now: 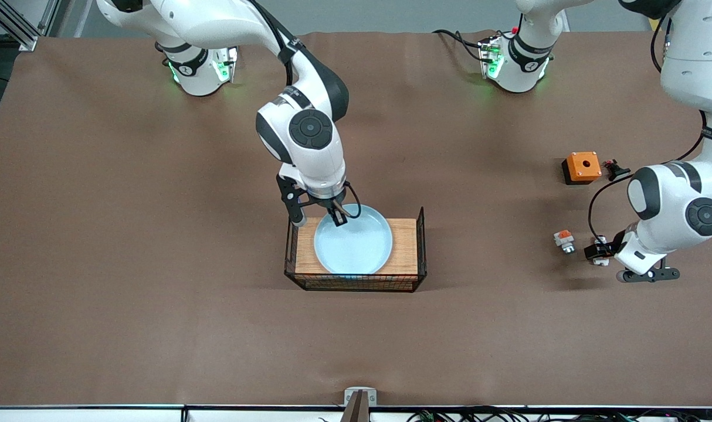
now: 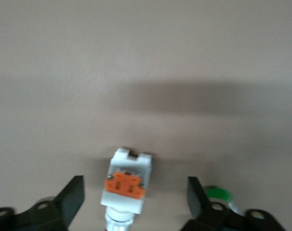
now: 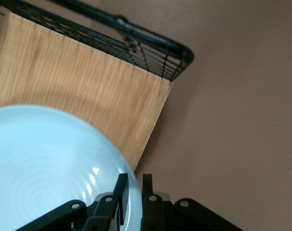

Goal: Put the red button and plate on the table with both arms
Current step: 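Place the button beside the other button with the left gripper, then grasp the plate rim with the right gripper while the left gripper withdraws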

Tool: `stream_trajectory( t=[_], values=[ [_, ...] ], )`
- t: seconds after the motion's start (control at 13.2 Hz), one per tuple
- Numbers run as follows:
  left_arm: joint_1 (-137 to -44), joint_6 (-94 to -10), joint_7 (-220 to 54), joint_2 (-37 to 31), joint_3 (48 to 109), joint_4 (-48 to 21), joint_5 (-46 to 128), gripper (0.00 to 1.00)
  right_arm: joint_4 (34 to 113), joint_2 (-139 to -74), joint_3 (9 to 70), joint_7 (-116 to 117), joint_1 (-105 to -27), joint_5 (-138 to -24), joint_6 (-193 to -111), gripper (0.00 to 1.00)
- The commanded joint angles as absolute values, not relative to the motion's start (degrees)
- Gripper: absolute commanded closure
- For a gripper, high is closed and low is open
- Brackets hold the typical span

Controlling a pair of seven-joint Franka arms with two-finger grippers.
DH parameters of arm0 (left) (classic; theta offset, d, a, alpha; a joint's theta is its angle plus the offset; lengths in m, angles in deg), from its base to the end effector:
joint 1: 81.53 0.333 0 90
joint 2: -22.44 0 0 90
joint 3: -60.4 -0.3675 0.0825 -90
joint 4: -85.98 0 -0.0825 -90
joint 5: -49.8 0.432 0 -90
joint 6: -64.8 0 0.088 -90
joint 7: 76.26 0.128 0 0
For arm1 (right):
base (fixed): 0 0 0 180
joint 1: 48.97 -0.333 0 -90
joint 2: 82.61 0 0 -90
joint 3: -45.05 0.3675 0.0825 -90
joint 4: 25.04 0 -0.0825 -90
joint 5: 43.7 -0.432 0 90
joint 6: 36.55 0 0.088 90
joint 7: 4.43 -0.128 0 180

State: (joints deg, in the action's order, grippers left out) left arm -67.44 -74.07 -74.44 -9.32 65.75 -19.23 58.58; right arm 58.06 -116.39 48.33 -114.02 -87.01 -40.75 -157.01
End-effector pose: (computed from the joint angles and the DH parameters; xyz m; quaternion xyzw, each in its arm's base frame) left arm 0.7019 0.1150 0.2191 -0.9994 -0.0110 -0.0161 0.0286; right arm 0.6019 0.5138 0.3492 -0.8312 0.5550 -0.0146 0.0290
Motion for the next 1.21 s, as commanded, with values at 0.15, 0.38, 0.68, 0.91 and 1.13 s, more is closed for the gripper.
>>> stream_trajectory(
  t=[0.15,0.38,0.68,0.91,1.13],
  values=[
    [-67.3,-66.2,-74.7,2.7,70.0,-18.5,59.0,0.01,56.5,-117.7,48.3,-114.6,-87.5,-39.2,-158.0,0.96],
    [-67.3,-62.3,-74.8,9.2,71.2,-18.0,59.0,0.01,55.3,-117.6,48.3,-114.5,-87.3,-39.4,-157.8,0.99],
    [-67.3,-53.1,-75.6,16.7,72.8,-16.7,57.6,0.01,53.4,-117.3,48.6,-114.6,-87.3,-39.8,-155.3,0.99],
    [-67.3,-44.6,-80.8,21.5,73.6,-16.4,54.7,0.01,50.8,-116.6,48.9,-114.6,-87.4,-40.2,-151.1,1.00],
    [-67.3,-39.4,-84.3,24.9,74.0,-15.9,52.9,0.00,48.5,-115.1,49.9,-114.5,-87.2,-40.4,-144.9,1.00]
  ],
)
